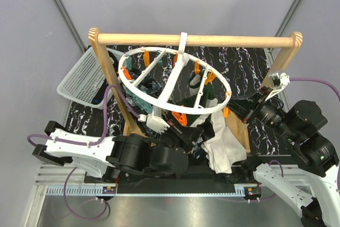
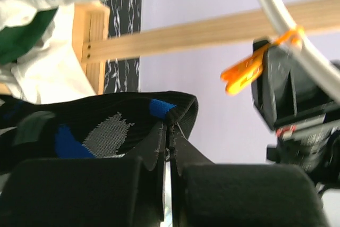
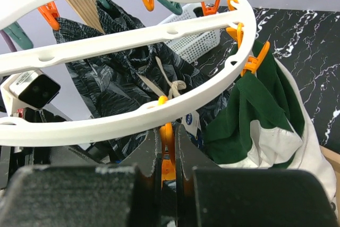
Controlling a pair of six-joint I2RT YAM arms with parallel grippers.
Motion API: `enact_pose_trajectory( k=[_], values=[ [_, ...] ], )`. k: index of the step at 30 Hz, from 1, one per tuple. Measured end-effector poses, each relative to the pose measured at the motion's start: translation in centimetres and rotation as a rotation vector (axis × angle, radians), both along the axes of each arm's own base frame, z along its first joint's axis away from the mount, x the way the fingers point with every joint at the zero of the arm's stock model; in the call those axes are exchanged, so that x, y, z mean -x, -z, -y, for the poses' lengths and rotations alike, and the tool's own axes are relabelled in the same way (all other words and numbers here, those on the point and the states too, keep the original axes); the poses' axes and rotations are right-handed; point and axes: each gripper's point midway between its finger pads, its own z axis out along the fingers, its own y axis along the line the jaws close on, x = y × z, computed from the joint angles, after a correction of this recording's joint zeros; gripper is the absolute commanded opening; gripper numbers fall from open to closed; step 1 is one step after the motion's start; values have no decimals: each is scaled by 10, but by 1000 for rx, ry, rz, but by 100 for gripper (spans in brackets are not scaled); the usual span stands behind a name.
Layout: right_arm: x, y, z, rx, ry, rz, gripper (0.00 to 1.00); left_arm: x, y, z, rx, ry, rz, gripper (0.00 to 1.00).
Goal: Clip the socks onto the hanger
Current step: Clamp the sock onto the hanger.
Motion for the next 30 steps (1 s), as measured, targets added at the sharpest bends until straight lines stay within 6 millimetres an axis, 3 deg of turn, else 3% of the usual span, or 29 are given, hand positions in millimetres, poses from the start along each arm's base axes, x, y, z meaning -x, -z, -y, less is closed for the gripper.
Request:
enact_pose_trajectory(
  k=[8,30],
  values=[
    [1,-2,-2,-10,-14,8,0,-15,-5,-3,12,-125,23,0],
    [2,8,-18,-53,-96,31,0,-44,-20,18,97,-218,13,0]
  ],
)
